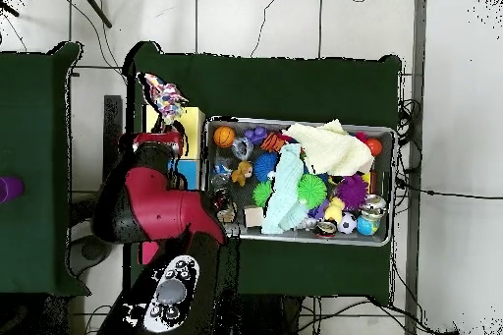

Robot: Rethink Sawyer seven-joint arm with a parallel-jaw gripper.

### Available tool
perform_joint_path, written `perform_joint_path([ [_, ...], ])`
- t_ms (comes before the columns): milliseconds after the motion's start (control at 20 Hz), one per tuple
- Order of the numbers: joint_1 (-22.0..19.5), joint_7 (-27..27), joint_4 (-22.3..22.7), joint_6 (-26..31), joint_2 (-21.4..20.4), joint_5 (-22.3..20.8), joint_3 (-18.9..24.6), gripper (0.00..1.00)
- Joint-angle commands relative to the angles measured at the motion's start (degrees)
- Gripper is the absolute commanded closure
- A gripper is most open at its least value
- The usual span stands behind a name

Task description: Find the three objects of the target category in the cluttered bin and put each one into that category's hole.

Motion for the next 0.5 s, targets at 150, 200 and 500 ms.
perform_joint_path([
  [150,-5.01,11.32,-2.03,-6.8,6.35,-0.25,4.53,1.0],
  [200,-5.2,11.23,-1.92,-6.92,6.26,-0.52,4.75,1.0],
  [500,-4.97,10.78,-1.34,-11.34,7.38,-0.64,3.38,1.0],
])
